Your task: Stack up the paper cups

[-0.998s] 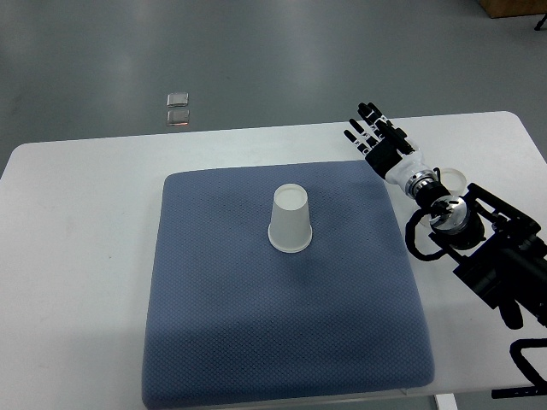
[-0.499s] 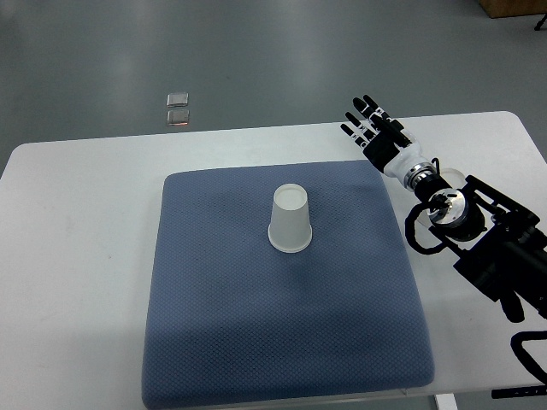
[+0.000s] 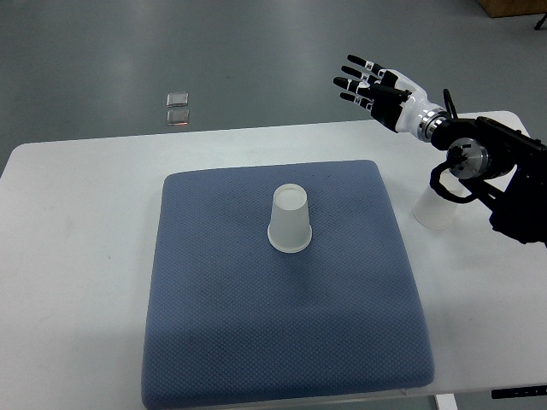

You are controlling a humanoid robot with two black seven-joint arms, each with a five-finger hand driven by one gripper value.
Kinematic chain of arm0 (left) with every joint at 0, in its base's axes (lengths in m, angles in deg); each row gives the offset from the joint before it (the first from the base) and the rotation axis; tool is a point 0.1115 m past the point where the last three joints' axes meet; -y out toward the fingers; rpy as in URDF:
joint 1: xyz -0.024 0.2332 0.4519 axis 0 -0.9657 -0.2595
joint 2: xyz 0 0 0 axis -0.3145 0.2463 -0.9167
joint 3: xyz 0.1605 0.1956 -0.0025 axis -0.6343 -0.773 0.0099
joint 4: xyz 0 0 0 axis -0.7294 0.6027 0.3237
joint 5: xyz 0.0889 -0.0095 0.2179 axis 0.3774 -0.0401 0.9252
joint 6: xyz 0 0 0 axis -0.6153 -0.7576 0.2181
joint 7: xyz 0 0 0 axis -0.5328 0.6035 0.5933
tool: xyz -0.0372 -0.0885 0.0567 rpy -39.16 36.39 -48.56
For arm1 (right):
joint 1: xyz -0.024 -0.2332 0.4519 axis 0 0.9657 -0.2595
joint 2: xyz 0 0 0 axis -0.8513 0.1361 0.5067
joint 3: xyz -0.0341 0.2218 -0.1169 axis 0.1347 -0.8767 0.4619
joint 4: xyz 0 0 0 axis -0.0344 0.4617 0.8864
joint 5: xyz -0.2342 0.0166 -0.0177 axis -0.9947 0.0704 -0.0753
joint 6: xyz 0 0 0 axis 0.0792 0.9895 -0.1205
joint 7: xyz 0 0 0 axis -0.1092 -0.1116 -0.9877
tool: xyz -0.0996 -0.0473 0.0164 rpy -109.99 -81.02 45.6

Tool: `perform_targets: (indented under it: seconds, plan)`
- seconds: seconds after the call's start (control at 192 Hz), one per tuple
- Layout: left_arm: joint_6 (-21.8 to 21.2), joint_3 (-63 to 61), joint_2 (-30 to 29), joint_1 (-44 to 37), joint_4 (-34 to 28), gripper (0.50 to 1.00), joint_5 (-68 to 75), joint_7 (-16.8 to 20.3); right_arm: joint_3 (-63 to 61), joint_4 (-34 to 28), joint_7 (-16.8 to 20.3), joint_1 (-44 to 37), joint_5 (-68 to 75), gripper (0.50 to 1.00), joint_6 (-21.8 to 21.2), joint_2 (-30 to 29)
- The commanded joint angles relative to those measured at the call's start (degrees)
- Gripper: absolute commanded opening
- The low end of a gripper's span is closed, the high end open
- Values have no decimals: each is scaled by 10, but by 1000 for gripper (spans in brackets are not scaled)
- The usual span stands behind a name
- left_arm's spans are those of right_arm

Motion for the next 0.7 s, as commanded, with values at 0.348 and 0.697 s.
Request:
perform_targets:
  seconds: [0.348,0.697]
  plan:
    - [2,-5,0,0,3,1000,3,-1,593,-62,6,-311,-60,915,-82,65]
    - [4,-5,0,0,17,1000,3,-1,913,-248,4,-619,-229,915,-175,29]
